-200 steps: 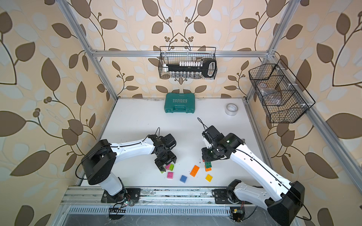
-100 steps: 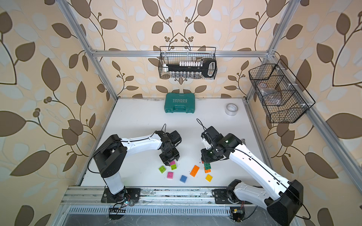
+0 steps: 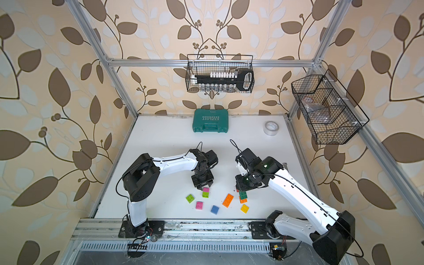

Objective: Assemble the letter r with lego
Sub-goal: Adjust the lego brick at the center of the board, then pick up the lego brick from the center of the board.

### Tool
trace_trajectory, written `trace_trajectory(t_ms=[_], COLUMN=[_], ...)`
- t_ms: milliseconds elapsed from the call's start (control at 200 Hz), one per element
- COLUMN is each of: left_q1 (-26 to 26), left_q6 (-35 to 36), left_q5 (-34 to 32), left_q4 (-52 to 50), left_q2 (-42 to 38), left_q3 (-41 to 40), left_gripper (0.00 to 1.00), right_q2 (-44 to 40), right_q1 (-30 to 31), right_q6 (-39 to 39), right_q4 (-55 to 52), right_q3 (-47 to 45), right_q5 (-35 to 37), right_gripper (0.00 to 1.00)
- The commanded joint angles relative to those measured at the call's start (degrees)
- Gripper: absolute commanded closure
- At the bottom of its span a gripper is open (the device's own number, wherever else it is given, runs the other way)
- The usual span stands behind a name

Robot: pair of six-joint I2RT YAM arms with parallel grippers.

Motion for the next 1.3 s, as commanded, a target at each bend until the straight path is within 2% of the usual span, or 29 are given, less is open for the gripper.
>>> trace_trajectory(t_ms=[0,130,240,355,615,795,975,1295], left_q1=[-0.01,-0.09,-0.18,-0.49,-3.72,-5.79,-6.57,-6.69], left_q6=[7.31,13.73,18.15,22.38,26.16,27.14,27.68,27.36], left_q5=[-2.47,-3.93,-5.49,-6.9,-4.93,-4.42,-4.49,-7.83], left_q4=[-6.73,-11.69,-15.05,-17.67,-20.72,-21.8,-21.88,-22.43], left_q2=[1.53,2.06,1.48,1.69,6.91,9.73,10.93,12.24], left_q3=[3.52,6.45,8.85,11.03,16.85,18.84,19.17,18.98], left_gripper=[0.54,0.25,0.18,0.21,0.34,0.35,0.4,0.43], right_q2=[-0.01,-0.38,-0.51,-0.18,-0.19,-0.53,-0.51,-0.29], right_q1=[-0.22,-0.18,-0.44,-0.54,-0.82,-1.0,-1.13,-1.18], right_q6=[-0.48,-0.67,-0.8,-0.54,-0.64,-0.67,-0.68,-0.84], right_q4=[-0.93,-1.67,-1.85,-1.67,-1.96,-2.14,-2.1,-2.12], right_q3=[-0.87,-0.54,-0.56,-0.72,-0.36,-0.68,-1.05,-1.27], right_q5=[-0.56,-0.01,0.11,-0.19,0.03,0.09,-0.17,-0.25], right_gripper=[1.0,1.0,1.0,1.0,1.0,1.0,1.0,1.0])
